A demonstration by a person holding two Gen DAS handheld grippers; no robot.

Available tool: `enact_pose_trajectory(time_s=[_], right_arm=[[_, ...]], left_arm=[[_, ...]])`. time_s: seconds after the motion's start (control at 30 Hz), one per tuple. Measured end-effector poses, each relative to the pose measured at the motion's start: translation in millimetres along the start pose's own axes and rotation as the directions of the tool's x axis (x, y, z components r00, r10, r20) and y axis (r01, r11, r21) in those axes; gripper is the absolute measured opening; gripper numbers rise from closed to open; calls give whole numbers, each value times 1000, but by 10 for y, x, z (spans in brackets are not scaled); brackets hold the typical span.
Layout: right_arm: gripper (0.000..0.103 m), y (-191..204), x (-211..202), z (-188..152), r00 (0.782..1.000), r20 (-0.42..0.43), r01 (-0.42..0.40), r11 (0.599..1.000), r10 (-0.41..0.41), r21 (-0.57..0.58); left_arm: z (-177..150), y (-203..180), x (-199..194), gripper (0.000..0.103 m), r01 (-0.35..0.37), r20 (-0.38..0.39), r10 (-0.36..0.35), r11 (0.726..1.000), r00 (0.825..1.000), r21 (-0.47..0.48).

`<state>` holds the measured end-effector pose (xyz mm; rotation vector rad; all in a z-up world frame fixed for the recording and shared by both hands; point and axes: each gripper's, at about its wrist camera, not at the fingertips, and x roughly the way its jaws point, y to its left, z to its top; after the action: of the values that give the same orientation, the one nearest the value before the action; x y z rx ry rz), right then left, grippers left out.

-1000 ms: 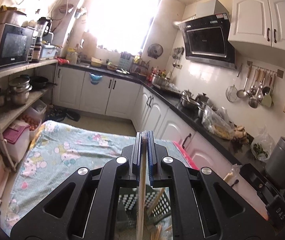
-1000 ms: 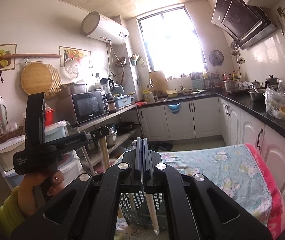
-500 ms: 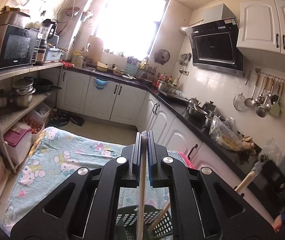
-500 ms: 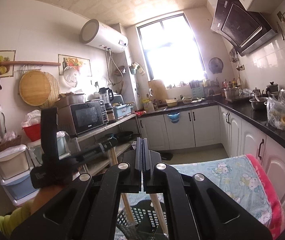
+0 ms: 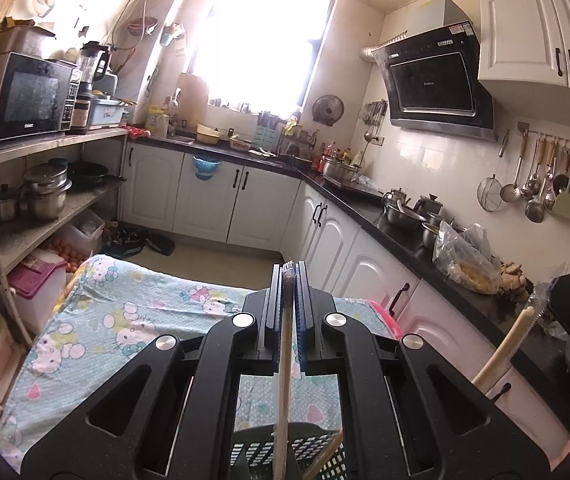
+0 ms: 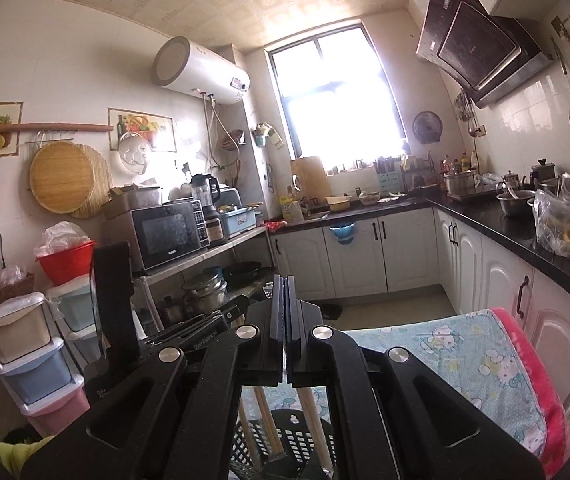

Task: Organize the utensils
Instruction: 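Lower the chopstick into the caddy and open the left gripper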

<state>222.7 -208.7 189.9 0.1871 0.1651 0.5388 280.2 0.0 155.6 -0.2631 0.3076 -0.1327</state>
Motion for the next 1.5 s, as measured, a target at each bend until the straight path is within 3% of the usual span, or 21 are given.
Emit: enact_pose_trajectory(time_s=[0.97, 1.1, 1.33, 1.5], right_arm=[[1, -357, 259, -523, 990, -131, 66, 990, -50, 124], [3, -368, 253, -580, 987, -149, 77, 989, -57, 130], [19, -398, 192, -663, 985, -156, 91, 985, -67, 148], [26, -410, 155, -702, 984, -163, 99, 983, -73, 156]], left_arm=[[-490, 57, 289, 4, 7, -102, -4, 1000, 995, 30], [-547, 99, 296, 15, 1, -122, 3, 1000, 993, 26], [-620, 177, 228, 23, -9, -141, 11, 1000, 990, 15], [-643, 212, 156, 35, -9, -144, 10, 1000, 990, 6]])
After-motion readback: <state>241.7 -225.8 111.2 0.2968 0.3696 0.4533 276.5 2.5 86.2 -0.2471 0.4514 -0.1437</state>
